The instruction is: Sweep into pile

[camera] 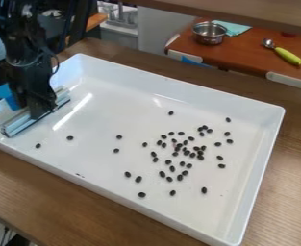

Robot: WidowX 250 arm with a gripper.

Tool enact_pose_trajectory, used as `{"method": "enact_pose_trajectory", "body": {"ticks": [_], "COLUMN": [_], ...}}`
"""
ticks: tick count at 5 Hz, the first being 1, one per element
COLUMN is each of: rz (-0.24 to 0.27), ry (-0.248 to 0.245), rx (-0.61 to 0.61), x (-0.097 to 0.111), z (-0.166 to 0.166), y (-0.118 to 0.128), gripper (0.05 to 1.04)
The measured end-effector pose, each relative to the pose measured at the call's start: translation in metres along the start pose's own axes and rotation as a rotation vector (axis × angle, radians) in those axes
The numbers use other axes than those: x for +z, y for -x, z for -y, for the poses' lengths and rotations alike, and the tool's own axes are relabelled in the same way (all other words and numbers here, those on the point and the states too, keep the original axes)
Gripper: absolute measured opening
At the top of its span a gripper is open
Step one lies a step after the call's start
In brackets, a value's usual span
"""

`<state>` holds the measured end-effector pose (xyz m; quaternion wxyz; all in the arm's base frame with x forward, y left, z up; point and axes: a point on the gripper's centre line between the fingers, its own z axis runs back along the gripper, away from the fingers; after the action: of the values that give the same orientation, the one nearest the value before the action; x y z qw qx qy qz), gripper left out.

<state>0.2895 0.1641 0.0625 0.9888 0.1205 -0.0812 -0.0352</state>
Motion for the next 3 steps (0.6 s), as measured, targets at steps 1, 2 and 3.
{"method": "enact_pose_trajectory", "body": {"ticks": [1, 2, 3], "rz": [-0.011, -0.041, -0.072], "ry": [-0.012, -0.008, 0.005], "rx": [0.005, 0.013, 0.016], "x": [0.002, 0.006, 0.011], "z": [0.013, 0.031, 0.050], "y": [0.001, 0.001, 0.000], "gripper": [0.355, 0.355, 0.355]}}
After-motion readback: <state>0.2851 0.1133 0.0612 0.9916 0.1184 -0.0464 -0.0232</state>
